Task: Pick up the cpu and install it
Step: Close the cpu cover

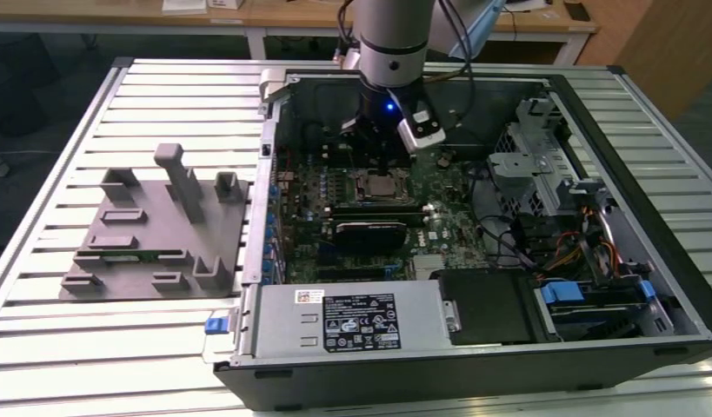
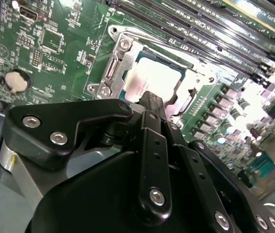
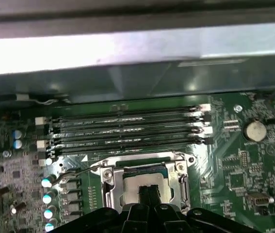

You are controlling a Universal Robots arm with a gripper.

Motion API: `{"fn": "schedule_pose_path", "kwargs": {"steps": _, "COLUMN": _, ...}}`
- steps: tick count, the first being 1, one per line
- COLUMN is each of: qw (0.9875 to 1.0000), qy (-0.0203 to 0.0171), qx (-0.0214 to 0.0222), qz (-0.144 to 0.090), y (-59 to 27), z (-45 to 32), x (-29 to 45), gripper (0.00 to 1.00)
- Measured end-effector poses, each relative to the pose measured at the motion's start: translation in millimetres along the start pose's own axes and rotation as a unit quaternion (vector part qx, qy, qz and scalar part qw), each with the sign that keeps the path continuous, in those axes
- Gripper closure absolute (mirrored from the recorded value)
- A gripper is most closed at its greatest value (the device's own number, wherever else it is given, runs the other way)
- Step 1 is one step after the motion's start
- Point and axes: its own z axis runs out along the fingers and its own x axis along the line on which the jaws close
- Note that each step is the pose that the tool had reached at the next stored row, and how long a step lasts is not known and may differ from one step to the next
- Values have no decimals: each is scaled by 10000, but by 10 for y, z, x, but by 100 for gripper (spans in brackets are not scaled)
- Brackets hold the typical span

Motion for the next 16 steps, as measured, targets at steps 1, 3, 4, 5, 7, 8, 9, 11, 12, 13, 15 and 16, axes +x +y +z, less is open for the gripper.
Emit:
{"fn": "schedule_pose_path", "kwargs": {"steps": 1, "qw": 10000, "qy": 14, "qx": 6, "qz": -22, "y": 0, "z": 7, "x": 0, "gripper": 89}}
{"fn": "schedule_pose_path", "kwargs": {"steps": 3, "qw": 10000, "qy": 45, "qx": 17, "qz": -34, "y": -1, "z": 23, "x": 1, "gripper": 89}}
{"fn": "schedule_pose_path", "kwargs": {"steps": 4, "qw": 10000, "qy": 59, "qx": 20, "qz": -34, "y": -1, "z": 33, "x": 2, "gripper": 89}}
{"fn": "schedule_pose_path", "kwargs": {"steps": 5, "qw": 10000, "qy": 68, "qx": 21, "qz": -34, "y": -3, "z": 40, "x": 2, "gripper": 89}}
{"fn": "schedule_pose_path", "kwargs": {"steps": 7, "qw": 10000, "qy": 77, "qx": 23, "qz": -34, "y": -11, "z": 48, "x": 2, "gripper": 89}}
{"fn": "schedule_pose_path", "kwargs": {"steps": 8, "qw": 10000, "qy": 78, "qx": 23, "qz": -34, "y": -19, "z": 52, "x": 2, "gripper": 89}}
{"fn": "schedule_pose_path", "kwargs": {"steps": 9, "qw": 10000, "qy": 79, "qx": 23, "qz": -34, "y": -29, "z": 55, "x": 1, "gripper": 89}}
{"fn": "schedule_pose_path", "kwargs": {"steps": 11, "qw": 10000, "qy": 79, "qx": 23, "qz": -33, "y": -57, "z": 57, "x": 1, "gripper": 89}}
{"fn": "schedule_pose_path", "kwargs": {"steps": 12, "qw": 10000, "qy": 79, "qx": 23, "qz": -34, "y": -74, "z": 58, "x": 1, "gripper": 89}}
{"fn": "schedule_pose_path", "kwargs": {"steps": 13, "qw": 10000, "qy": 79, "qx": 23, "qz": -34, "y": -87, "z": 59, "x": 3, "gripper": 89}}
{"fn": "schedule_pose_path", "kwargs": {"steps": 15, "qw": 10000, "qy": 79, "qx": 22, "qz": -33, "y": -99, "z": 60, "x": 16, "gripper": 89}}
{"fn": "schedule_pose_path", "kwargs": {"steps": 16, "qw": 10000, "qy": 78, "qx": 22, "qz": -34, "y": -102, "z": 62, "x": 25, "gripper": 89}}
